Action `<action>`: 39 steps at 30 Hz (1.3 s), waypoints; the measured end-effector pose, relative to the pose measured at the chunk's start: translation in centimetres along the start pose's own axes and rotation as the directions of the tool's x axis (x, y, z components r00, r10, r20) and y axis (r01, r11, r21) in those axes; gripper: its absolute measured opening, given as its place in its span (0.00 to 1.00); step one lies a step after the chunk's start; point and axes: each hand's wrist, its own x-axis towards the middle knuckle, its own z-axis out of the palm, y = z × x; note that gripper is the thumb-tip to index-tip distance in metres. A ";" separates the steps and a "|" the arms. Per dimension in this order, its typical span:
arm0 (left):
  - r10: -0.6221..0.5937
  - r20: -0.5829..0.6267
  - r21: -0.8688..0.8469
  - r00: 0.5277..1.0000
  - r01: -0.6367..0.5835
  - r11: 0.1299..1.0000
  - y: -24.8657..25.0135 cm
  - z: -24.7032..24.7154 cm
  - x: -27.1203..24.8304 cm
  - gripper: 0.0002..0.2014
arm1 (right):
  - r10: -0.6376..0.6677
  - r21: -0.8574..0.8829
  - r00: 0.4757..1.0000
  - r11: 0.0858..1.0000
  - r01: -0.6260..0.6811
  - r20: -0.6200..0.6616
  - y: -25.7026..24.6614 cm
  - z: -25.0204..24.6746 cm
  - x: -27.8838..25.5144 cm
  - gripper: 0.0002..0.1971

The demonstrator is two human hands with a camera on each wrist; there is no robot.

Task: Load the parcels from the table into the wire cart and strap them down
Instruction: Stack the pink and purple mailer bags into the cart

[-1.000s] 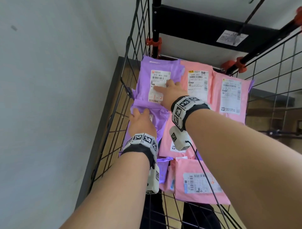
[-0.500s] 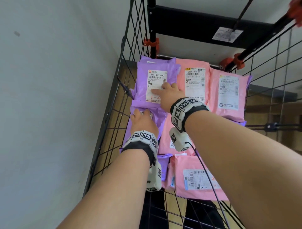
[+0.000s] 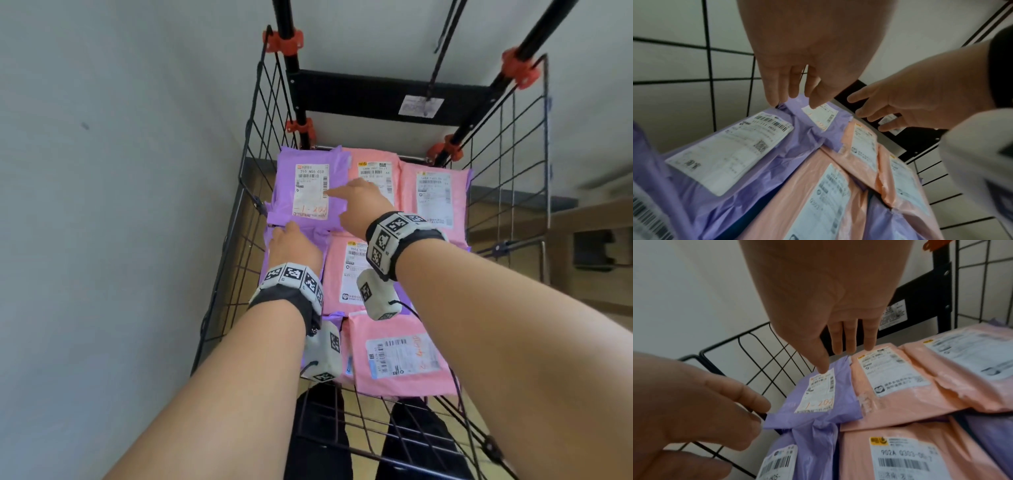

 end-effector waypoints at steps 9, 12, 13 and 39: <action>0.164 -0.042 -0.060 0.986 -0.166 0.984 8.2 -3.0 -4.9 0.25 | 0.121 0.010 0.975 0.993 -0.122 -0.185 3.3 -8.1 -7.1 0.30; 0.215 -0.061 -0.065 0.975 -0.218 0.974 11.7 -2.7 -7.1 0.27 | 0.159 0.057 0.945 0.987 -0.149 -0.286 5.5 -11.1 -10.2 0.30; 0.231 -0.056 -0.065 0.971 -0.234 0.970 12.9 -2.5 -8.1 0.28 | 0.179 0.081 0.934 0.983 -0.162 -0.309 6.5 -11.9 -11.3 0.30; 0.604 0.262 0.031 0.753 -0.632 0.774 39.0 22.5 -34.9 0.21 | 0.737 0.455 0.581 0.673 -0.583 -0.346 45.2 -18.6 -40.8 0.24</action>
